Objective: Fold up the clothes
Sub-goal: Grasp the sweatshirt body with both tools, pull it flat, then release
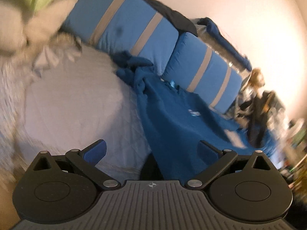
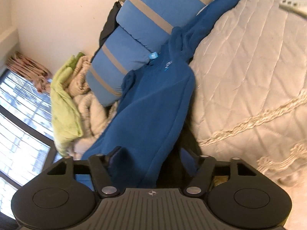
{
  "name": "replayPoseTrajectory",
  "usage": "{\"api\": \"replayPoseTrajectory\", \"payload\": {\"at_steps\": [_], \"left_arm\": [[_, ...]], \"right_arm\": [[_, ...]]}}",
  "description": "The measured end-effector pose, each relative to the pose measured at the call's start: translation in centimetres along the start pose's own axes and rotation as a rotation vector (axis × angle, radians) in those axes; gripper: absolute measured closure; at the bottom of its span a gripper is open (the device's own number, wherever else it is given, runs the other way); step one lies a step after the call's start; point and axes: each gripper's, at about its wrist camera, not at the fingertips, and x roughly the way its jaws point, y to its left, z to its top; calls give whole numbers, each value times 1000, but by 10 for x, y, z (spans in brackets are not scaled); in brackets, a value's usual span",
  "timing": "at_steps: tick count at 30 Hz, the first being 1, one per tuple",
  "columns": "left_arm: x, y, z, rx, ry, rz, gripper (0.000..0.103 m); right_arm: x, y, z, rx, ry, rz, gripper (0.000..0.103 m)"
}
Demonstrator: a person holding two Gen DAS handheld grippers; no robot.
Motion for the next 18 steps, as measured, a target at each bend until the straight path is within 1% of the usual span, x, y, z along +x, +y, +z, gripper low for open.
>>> {"api": "replayPoseTrajectory", "payload": {"at_steps": [1,2,4,5,6,7,8,9,10,12,13,16,18], "left_arm": [[2,5,-2,-48,12,-35,1],[5,9,-3,-95,27,-69,1],[12,16,-7,-160,56,-112,4],[16,19,-9,-193,73,-134,10],[19,22,-11,-224,89,-153,17],[22,24,-12,-255,106,-173,21],[26,26,-14,-281,127,-192,34],[29,27,-16,-307,149,-210,46],[32,27,-18,-320,172,-217,50],[36,24,-22,-323,200,-229,62],[36,21,-22,-317,202,-223,62],[31,17,-22,-313,208,-214,76],[25,16,-19,-318,206,-226,94]], "right_arm": [[-1,-1,-1,23,-4,23,50],[-2,-2,-1,52,-6,50,53],[-4,-1,-1,83,-7,82,65],[-5,0,-1,96,-7,94,68],[-6,2,-1,97,-5,87,75],[-7,3,0,99,-1,80,80],[-8,5,0,99,3,74,83],[-9,6,0,95,2,71,85],[-11,7,1,91,2,67,88],[-14,10,1,82,1,60,91],[-16,12,2,77,-4,57,92],[-21,20,3,45,-14,39,93],[-26,29,4,7,-34,5,94]]}}
